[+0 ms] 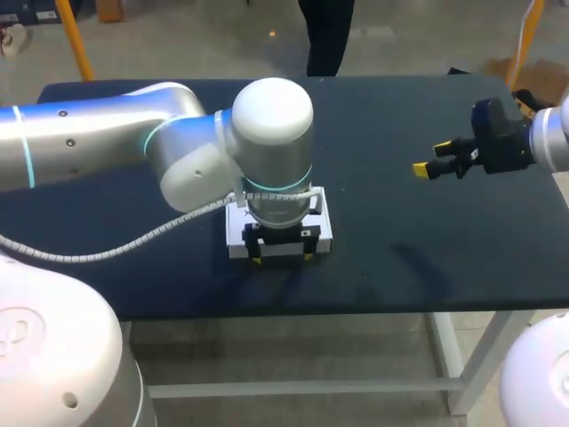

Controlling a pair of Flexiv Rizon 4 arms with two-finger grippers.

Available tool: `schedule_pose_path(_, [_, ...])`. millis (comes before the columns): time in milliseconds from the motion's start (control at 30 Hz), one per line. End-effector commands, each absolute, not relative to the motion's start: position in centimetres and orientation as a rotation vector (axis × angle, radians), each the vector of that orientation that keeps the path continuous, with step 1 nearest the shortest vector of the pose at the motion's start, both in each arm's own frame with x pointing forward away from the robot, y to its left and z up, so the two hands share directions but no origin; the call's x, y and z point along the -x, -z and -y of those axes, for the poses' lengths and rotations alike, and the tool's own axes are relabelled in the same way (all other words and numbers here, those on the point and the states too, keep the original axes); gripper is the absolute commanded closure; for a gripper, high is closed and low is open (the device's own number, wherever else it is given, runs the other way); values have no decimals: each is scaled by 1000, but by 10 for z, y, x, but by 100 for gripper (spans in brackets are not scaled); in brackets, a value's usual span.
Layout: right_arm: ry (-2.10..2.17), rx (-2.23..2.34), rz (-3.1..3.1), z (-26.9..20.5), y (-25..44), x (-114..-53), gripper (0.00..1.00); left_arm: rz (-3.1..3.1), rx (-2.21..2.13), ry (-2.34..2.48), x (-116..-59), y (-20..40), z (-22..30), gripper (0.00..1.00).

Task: Assemble the packaging by folding the flat box into shape, placing the metal phone stand inside, and closing the box properly

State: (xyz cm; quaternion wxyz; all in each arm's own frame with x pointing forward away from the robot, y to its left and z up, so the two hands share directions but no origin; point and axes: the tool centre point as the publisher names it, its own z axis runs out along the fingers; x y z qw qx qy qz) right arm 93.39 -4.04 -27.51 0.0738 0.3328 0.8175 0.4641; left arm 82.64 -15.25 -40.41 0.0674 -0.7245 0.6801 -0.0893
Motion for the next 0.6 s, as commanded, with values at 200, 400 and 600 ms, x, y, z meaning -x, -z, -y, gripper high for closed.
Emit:
schedule_pose_path(200, [-1401, -994, -2455, 42, 275, -933, 0, -2054, 2176, 293, -853, 405, 149, 0])
schedule_pose_path(400, [-1401, -994, -2455, 42, 275, -933, 0, -2063, 2158, 292, -878, 402, 149, 0])
schedule_pose_path(600, [-1401, -994, -2455, 42, 275, -933, 0, -2081, 2144, 249, -908, 401, 150, 0])
